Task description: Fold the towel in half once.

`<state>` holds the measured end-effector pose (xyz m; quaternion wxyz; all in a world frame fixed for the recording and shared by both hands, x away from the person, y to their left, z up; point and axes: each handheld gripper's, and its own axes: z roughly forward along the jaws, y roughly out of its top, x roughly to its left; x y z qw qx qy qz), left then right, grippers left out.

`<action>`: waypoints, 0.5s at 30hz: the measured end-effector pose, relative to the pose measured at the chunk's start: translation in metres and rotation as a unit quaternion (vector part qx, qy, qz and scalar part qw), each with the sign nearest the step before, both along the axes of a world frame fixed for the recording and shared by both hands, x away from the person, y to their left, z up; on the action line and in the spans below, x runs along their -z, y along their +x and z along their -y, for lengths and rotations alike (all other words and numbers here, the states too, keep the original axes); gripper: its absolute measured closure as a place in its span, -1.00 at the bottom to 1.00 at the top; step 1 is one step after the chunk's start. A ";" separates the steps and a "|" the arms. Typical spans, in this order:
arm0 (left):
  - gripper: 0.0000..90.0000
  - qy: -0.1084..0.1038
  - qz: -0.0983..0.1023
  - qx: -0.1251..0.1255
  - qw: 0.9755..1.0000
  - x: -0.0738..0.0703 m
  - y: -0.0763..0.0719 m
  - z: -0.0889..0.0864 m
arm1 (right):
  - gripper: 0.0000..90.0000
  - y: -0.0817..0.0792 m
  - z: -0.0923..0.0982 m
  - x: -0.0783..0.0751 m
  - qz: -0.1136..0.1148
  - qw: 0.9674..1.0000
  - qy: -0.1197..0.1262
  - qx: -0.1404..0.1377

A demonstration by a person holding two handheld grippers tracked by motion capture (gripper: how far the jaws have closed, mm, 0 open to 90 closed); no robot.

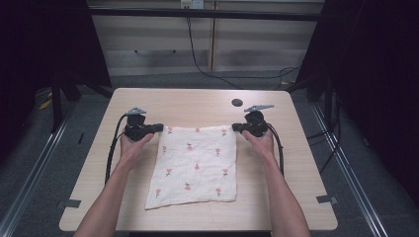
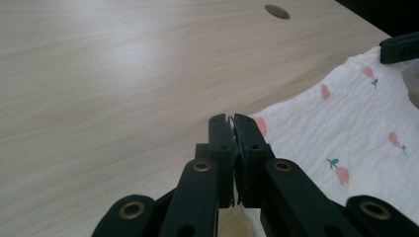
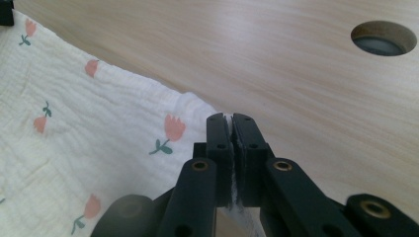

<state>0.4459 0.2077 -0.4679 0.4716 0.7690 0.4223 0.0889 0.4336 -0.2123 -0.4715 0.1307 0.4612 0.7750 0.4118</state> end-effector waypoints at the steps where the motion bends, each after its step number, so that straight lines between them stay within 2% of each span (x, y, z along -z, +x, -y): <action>1: 0.94 0.000 0.004 -0.001 1.000 -0.003 -0.001 -0.001 | 0.92 -0.001 0.000 -0.003 0.002 1.000 0.003 0.002; 3: 0.94 -0.015 0.009 -0.003 1.000 -0.010 -0.002 -0.002 | 0.92 -0.003 0.000 -0.010 0.012 1.000 0.005 0.002; 7: 0.94 -0.019 0.027 -0.003 0.999 -0.023 -0.005 -0.001 | 0.92 -0.007 0.002 -0.025 0.035 0.999 0.010 0.003; 11: 0.94 -0.032 0.037 -0.002 0.999 -0.032 -0.004 -0.003 | 0.92 -0.008 0.008 -0.037 0.049 0.999 0.015 0.007; 15: 0.94 -0.031 0.044 -0.003 0.999 -0.042 -0.002 0.000 | 0.92 -0.009 0.012 -0.048 0.061 0.998 0.021 0.012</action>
